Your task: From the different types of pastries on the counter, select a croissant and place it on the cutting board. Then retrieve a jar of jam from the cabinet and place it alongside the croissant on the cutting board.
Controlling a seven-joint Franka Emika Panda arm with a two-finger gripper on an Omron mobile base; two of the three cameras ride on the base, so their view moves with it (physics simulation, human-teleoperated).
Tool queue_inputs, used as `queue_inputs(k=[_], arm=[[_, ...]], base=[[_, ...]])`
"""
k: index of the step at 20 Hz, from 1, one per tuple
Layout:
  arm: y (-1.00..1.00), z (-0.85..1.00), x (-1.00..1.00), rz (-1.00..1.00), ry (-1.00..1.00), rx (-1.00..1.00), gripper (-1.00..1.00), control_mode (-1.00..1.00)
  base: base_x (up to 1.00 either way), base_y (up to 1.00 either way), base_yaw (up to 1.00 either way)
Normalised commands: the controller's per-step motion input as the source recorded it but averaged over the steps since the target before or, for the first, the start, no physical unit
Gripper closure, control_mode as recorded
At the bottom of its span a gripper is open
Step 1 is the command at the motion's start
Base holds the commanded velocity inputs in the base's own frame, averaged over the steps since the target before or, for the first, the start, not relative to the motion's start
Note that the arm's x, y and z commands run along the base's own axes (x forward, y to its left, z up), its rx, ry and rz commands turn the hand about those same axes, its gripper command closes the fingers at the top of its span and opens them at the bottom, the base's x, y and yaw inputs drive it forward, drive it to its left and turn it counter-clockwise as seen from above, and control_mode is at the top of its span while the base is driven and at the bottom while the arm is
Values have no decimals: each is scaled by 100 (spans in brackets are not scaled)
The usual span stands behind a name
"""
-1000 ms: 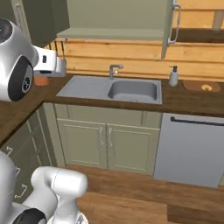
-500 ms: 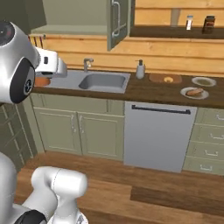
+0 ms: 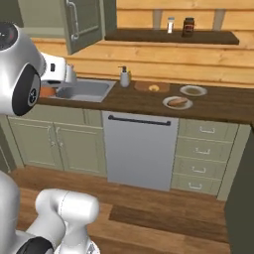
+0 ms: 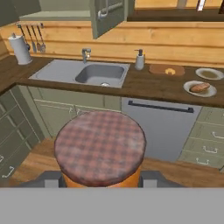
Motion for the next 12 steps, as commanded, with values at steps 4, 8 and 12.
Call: queue_inputs(k=[4,8,12], arm=[[0,0,0,0,0,0,100,100],[0,0,0,0,0,0,100,100],[0,0,0,0,0,0,100,100]], base=[[18,-100,3],[99,-55,-6],[100,-5,-4]])
